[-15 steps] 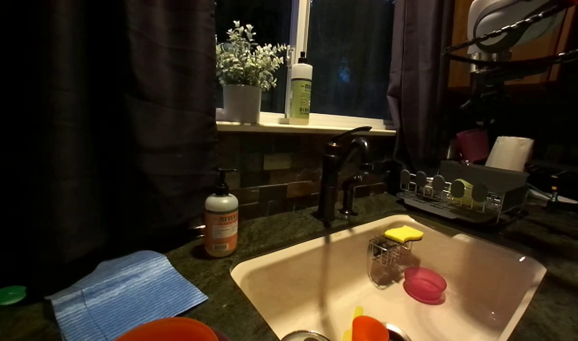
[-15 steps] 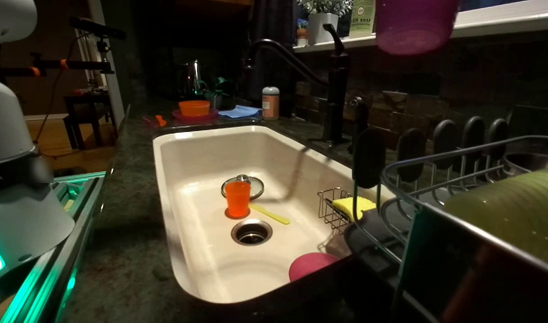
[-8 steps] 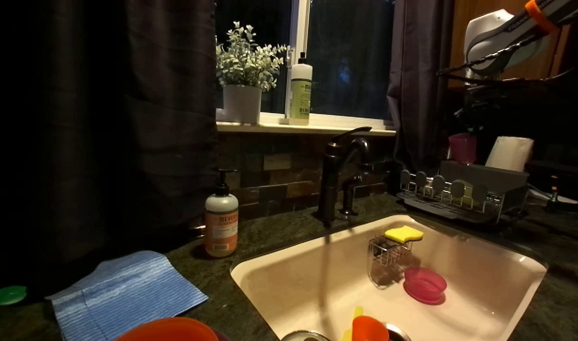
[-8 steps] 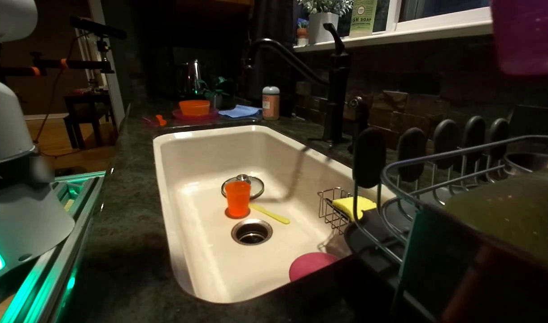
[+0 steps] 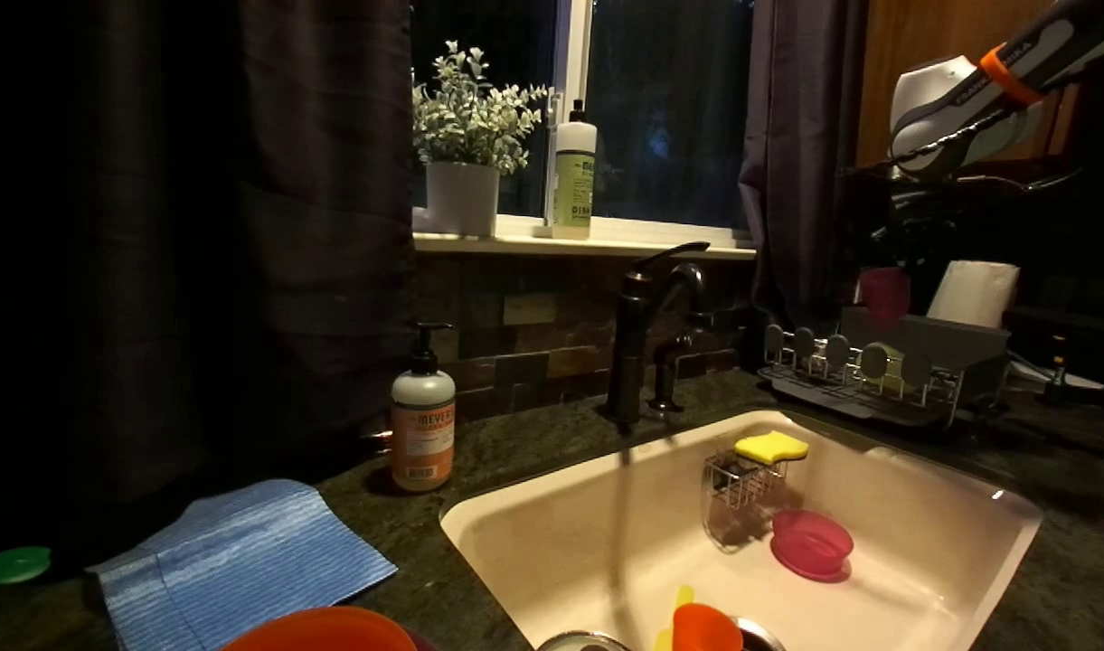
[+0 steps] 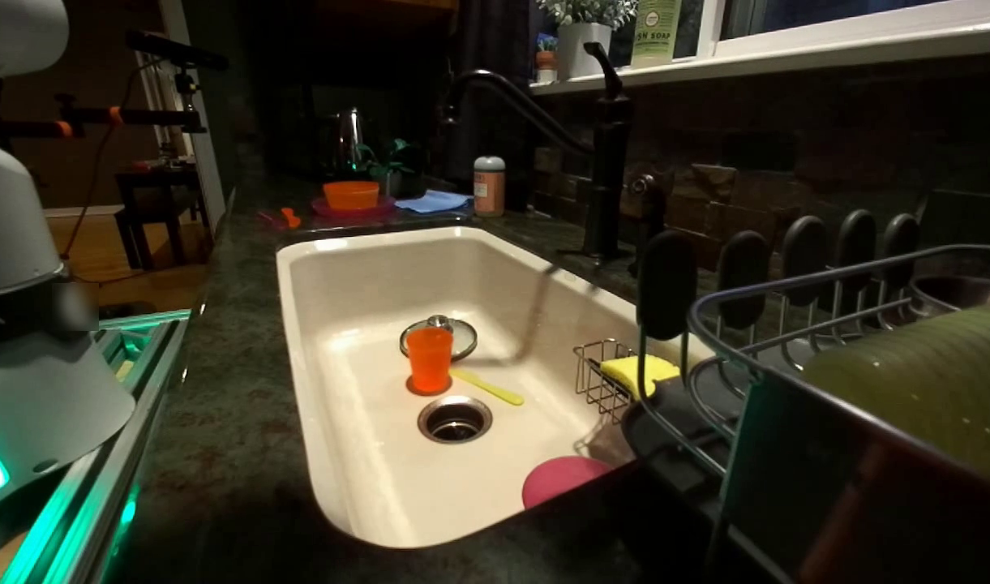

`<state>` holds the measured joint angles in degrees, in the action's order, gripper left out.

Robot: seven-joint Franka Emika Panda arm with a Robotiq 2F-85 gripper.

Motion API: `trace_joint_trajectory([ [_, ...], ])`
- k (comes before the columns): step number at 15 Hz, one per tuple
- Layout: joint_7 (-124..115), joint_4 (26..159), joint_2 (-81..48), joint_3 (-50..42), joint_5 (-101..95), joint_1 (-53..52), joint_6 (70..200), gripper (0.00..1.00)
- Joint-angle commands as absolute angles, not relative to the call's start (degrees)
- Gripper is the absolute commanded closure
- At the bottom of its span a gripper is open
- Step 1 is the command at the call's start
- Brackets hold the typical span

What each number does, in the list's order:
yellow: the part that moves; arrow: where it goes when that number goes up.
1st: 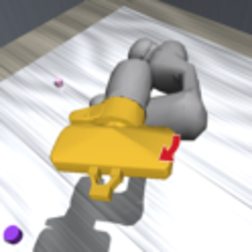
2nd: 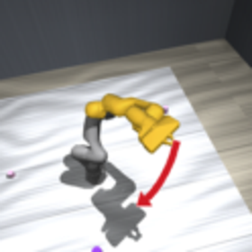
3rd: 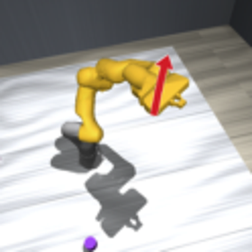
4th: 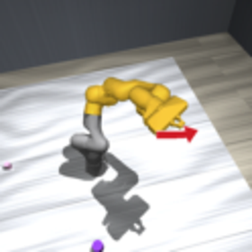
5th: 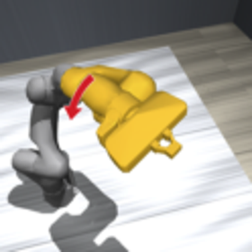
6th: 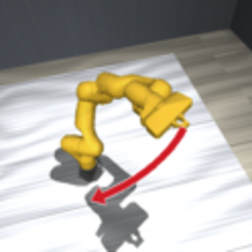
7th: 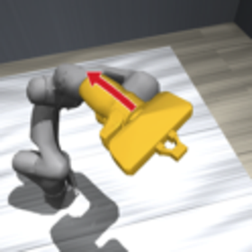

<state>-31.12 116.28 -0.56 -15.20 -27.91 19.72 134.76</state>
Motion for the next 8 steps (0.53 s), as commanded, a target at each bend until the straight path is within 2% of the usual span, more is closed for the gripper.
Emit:
trace_joint_trajectory([
  [1, -32.06, 114.90, -3.99, -16.83, -25.99, 19.18, 136.68, 0.99],
  [8, -30.58, 114.44, -8.40, -18.39, -16.43, 18.91, 142.59, 0.99],
])
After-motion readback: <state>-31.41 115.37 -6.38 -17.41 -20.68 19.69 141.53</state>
